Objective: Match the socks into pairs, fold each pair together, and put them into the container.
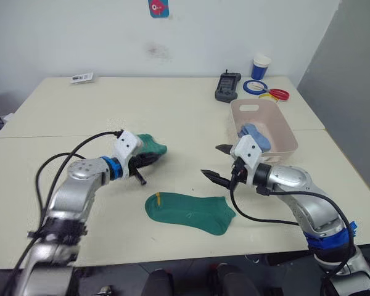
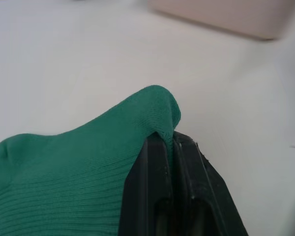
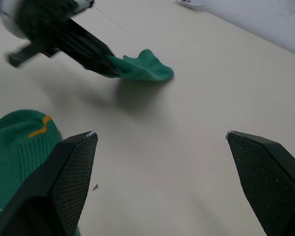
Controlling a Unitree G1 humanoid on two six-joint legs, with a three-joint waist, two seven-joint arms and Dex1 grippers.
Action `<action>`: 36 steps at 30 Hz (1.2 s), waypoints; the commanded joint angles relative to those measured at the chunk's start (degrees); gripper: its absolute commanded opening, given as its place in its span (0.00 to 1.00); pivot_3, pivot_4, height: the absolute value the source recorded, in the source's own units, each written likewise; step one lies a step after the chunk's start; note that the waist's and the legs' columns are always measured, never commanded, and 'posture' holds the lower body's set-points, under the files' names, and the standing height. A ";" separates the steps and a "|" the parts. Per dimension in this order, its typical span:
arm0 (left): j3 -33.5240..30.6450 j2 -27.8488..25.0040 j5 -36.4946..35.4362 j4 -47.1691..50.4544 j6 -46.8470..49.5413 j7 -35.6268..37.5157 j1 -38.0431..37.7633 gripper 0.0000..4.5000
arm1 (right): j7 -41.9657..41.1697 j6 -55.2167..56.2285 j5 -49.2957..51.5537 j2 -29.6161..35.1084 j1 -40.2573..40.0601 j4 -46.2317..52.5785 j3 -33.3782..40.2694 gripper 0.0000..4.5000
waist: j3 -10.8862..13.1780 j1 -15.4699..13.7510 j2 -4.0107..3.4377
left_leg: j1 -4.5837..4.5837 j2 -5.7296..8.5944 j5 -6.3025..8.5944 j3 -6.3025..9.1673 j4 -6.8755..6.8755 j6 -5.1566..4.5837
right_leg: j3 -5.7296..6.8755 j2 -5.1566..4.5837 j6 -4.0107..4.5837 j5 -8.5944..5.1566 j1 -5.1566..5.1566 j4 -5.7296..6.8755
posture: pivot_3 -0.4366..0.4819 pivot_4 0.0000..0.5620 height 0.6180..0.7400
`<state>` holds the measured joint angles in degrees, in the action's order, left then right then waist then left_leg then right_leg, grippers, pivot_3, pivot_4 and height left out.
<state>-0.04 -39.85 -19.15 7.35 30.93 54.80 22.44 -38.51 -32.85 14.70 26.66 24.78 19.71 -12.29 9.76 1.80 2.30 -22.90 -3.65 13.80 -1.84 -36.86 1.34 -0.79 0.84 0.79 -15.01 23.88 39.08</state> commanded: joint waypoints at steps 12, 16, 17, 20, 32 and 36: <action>7.69 -5.41 -12.87 19.04 12.21 9.49 -2.59 0.29 | -2.10 4.27 -0.67 3.08 -3.42 -0.85 1.77 1.00 | 0.01 -0.09 -0.01 | 0.03 0.02 0.01 0.06 -0.01 -0.03 | 0.01 0.14 0.01 -0.01 -0.05 -0.05 | 0.48 0.27 1.00; 9.24 -5.52 -11.83 15.05 10.16 12.39 -0.34 0.58 | -3.03 4.52 -0.77 4.87 -5.63 0.56 1.79 1.00 | 0.02 -0.13 -0.02 | 0.03 0.05 0.01 0.04 -0.01 -0.03 | -0.01 0.20 0.01 -0.02 -0.05 -0.05 | 0.48 0.27 1.00; 8.52 -5.16 -13.06 13.12 11.13 13.09 1.46 0.65 | -3.48 4.49 -0.56 5.74 -6.35 1.14 2.25 1.00 | 0.02 -0.07 -0.02 | 0.03 0.06 0.01 0.03 -0.02 -0.03 | -0.02 0.25 0.01 -0.01 -0.04 -0.06 | 0.48 0.27 1.00; 7.56 -3.95 -12.97 6.82 10.88 13.28 5.73 0.88 | -4.66 3.99 0.39 7.70 -7.91 2.70 3.25 1.00 | 0.02 -0.17 -0.02 | 0.01 0.05 0.01 0.05 -0.03 -0.03 | -0.01 0.31 0.01 -0.02 -0.04 -0.05 | 0.48 0.27 1.00; 15.16 10.76 13.75 -43.69 -18.16 2.52 26.04 0.99 | -15.08 -3.40 1.11 12.40 -5.81 5.38 -9.51 1.00 | 0.03 0.19 0.00 | 0.01 0.07 0.04 0.06 -0.10 -0.08 | -0.12 0.45 0.00 -0.01 -0.05 -0.09 | 0.48 0.27 1.00; 15.18 11.19 16.03 -46.34 -18.33 2.75 26.35 0.99 | -15.04 -9.19 3.26 10.99 -5.36 6.16 -10.97 1.00 | 0.04 -0.08 0.01 | -0.13 -0.01 0.03 0.10 -0.08 -0.08 | -0.06 0.51 0.00 -0.01 0.15 0.01 | 0.48 0.27 1.00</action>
<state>15.46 -28.28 -4.36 -39.32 13.31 57.15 47.61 -53.43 -40.45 17.01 37.64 18.89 24.11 -23.06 9.79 1.72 2.31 -23.04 -3.66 13.83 -1.72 -36.94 1.25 -0.84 1.35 0.80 -15.02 24.04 39.09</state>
